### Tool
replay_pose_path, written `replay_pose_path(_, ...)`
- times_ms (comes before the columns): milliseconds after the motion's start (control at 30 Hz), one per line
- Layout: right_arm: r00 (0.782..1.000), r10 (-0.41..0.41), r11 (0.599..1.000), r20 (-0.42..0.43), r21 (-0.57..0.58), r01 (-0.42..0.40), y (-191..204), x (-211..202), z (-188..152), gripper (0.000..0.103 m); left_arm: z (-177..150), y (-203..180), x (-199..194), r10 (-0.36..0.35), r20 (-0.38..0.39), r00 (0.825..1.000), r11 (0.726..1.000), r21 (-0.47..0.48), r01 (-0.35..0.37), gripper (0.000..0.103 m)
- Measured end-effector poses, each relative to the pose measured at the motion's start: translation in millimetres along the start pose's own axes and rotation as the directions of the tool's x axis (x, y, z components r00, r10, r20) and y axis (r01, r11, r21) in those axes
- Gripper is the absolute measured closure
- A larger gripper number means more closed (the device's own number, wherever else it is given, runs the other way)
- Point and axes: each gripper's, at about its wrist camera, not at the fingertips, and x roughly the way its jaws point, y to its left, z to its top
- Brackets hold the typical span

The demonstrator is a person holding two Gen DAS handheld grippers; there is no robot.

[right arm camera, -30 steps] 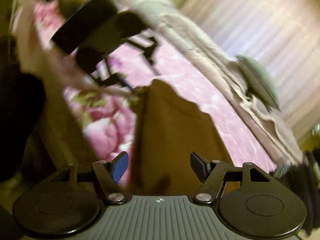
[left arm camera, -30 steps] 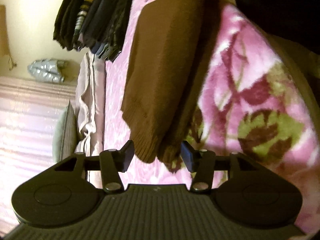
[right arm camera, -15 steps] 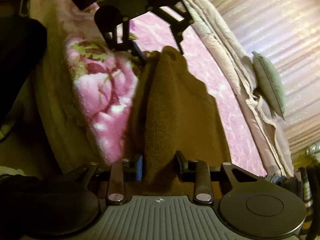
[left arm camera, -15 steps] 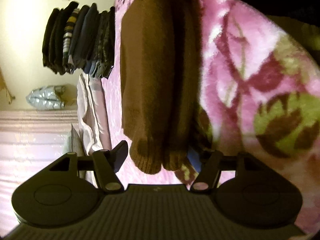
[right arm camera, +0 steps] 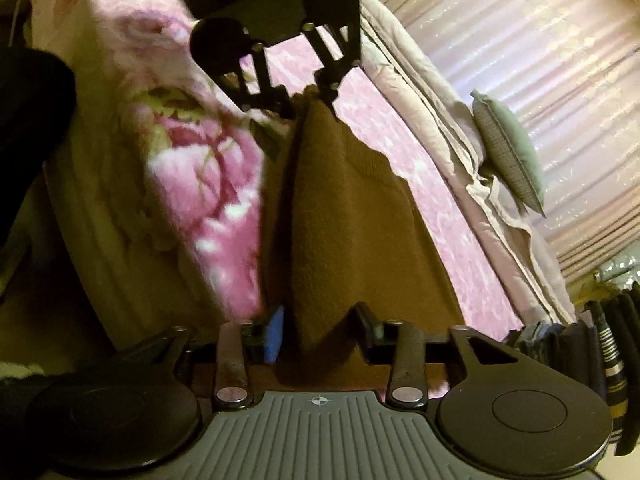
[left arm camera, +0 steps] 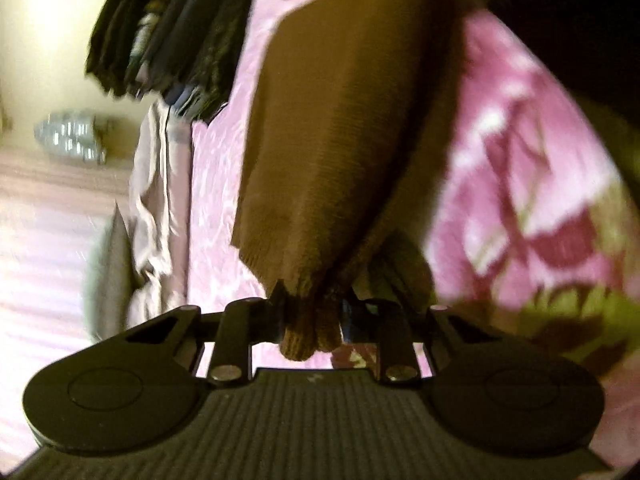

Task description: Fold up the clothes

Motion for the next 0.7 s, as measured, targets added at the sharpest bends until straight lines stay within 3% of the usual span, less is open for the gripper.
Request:
replay_pose_path(33, 1.0, 0.001, 1.0, 0.003, -0.006, -0.001, 1.3, 1.5, 2.0, 0.046, 0.4, 4.9, -1.3, -0.007, 0.003, 1.0, 1.0, -0.025, 0.007, 0.082)
replay_pose_path(300, 0.999, -0.035, 0.998, -0.04, -0.054, 0.033, -4.4, 21.7, 0.3, 0.046, 1.9, 41.8, -11.6, -0.058, 0.036, 0.998, 0.973, -0.22, 0.064, 0.083)
replay_pose_path(333, 0.999, -0.033, 0.998, -0.041, -0.053, 0.03, -7.5, 22.8, -1.0, 0.052, 0.8, 44.8, -12.9, -0.06, 0.04, 0.997, 0.968, -0.24, 0.068, 0.083)
replay_pose_path(367, 0.999, -0.022, 0.999, -0.037, -0.051, 0.02, -11.1, 22.6, -2.3, 0.069, -0.2, 47.9, -12.8, -0.058, 0.042, 0.997, 0.965, -0.252, 0.067, 0.083)
replay_pose_path(433, 0.999, -0.025, 0.998, -0.02, -0.061, 0.024, -20.3, 21.1, -2.4, 0.075, -1.8, 53.4, -11.4, -0.048, 0.046, 0.998, 0.963, -0.262, 0.058, 0.084)
replay_pose_path(567, 0.997, -0.078, 0.996, 0.028, -0.039, 0.079, -63.3, 19.7, 7.0, 0.077, -6.3, 75.3, -4.3, -0.004, 0.048, 0.999, 0.956, -0.294, 0.018, 0.084)
replay_pose_path(700, 0.978, -0.191, 0.979, 0.087, -0.053, 0.196, -124.5, 30.9, 28.4, 0.078, -11.7, 115.0, 2.5, 0.094, 0.026, 0.995, 0.939, -0.335, -0.08, 0.085)
